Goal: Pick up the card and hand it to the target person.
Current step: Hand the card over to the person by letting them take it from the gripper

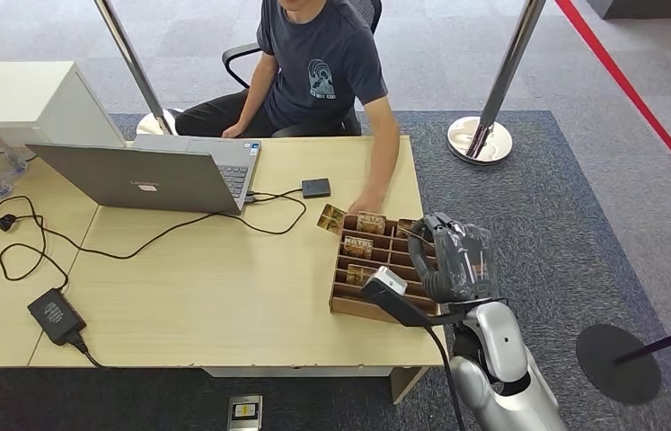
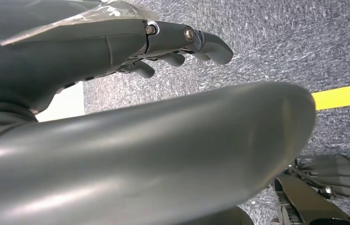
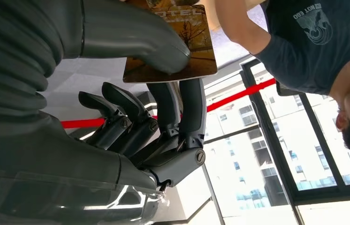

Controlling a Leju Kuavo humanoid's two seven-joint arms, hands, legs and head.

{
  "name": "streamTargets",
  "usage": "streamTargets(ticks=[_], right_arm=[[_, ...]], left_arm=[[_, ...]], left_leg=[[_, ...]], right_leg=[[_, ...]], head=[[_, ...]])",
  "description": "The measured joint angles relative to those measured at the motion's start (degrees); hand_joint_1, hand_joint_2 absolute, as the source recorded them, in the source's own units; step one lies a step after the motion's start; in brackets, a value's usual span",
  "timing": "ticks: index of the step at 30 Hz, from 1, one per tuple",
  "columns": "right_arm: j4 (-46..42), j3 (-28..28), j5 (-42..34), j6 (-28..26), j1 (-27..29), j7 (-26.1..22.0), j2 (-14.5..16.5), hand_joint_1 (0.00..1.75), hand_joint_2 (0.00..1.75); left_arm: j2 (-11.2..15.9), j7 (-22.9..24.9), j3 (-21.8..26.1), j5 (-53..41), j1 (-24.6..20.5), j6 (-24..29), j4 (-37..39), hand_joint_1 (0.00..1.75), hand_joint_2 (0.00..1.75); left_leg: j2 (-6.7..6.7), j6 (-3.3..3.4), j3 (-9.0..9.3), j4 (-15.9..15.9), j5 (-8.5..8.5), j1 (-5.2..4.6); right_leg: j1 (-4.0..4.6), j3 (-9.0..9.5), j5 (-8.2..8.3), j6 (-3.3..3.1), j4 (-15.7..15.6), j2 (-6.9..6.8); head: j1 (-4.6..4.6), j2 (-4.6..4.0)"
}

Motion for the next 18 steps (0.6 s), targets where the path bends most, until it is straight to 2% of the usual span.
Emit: streamTargets(ticks=[18], right_arm=[[8.1, 0.9, -3.0, -2.3, -10.3, -2.0, 6.7, 1.75, 1.75]], left_arm=[[-0.1, 0.5, 0.0, 0.0, -0.3, 0.5, 0.0, 0.0, 0.0]], left_leg=[[0.0, 0.0, 0.0, 0.0, 0.01, 0.0]], right_leg=[[0.0, 0.01, 0.0, 0.0, 0.0, 0.0]], head=[[-0.01, 0.01]])
